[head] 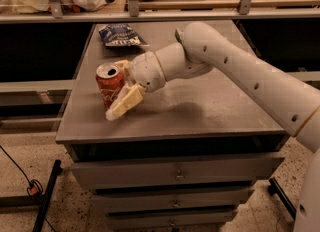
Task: Knock coke can over
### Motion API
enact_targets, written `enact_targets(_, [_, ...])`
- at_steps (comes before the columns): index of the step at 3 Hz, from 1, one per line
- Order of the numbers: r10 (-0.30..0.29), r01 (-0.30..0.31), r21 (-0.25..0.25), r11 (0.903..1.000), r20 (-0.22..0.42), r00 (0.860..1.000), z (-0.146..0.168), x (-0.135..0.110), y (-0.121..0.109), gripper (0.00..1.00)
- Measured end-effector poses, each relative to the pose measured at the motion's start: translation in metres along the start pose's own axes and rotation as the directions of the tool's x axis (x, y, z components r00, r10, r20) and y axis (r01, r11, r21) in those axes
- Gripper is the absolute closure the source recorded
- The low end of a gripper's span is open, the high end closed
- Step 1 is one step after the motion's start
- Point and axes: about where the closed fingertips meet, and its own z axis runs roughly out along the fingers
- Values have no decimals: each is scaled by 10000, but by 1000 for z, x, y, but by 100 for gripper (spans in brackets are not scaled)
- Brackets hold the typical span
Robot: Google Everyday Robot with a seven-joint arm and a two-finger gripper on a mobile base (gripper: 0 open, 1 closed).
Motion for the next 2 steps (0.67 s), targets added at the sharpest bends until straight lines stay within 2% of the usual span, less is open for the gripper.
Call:
enact_targets(1, [147, -148, -153, 9998, -80, 9999, 1, 1, 1, 41])
enact_targets(2, [397, -400, -212, 9990, -128, 9991, 2, 4, 0, 50])
